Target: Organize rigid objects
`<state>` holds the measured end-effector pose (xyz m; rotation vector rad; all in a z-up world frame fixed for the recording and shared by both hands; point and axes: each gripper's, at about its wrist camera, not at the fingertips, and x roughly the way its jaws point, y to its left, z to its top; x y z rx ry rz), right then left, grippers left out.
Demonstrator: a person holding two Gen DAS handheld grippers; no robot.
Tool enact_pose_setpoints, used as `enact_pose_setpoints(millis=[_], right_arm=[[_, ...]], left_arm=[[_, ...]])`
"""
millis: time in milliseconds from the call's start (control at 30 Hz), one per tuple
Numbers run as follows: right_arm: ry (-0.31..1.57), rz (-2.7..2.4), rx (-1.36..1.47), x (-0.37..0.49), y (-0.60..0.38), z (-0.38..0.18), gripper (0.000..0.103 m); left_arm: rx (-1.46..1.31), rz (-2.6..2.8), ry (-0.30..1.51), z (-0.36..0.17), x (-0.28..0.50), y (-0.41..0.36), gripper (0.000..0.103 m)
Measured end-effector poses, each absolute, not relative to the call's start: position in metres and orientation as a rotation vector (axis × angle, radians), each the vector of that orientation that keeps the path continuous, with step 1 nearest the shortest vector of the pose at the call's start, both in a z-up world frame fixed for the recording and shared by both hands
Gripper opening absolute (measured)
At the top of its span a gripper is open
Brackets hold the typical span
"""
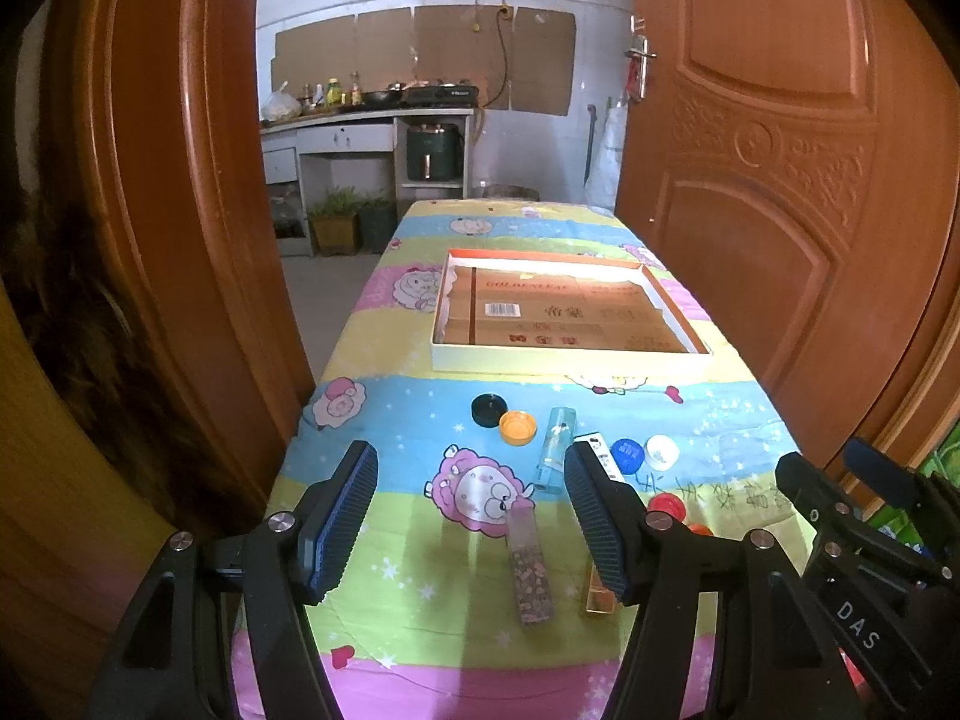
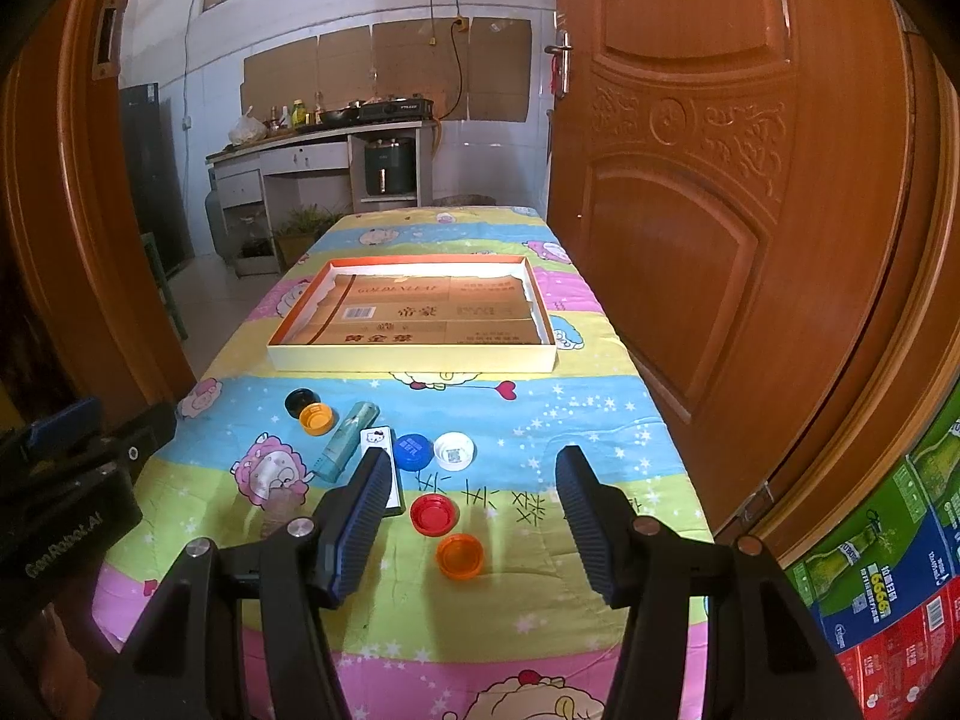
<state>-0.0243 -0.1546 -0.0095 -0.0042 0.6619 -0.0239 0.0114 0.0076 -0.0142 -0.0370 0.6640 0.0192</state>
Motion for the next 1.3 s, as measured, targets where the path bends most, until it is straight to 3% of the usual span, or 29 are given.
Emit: enact_pose_setpoints(millis=[1300], right_arm=[[0.681, -0.009, 0.024, -0.021, -0.161, -0.016, 0.057]], left_arm=[[-0.053, 0.032, 0.676, -0.026, 0.017, 0.020, 0.067]])
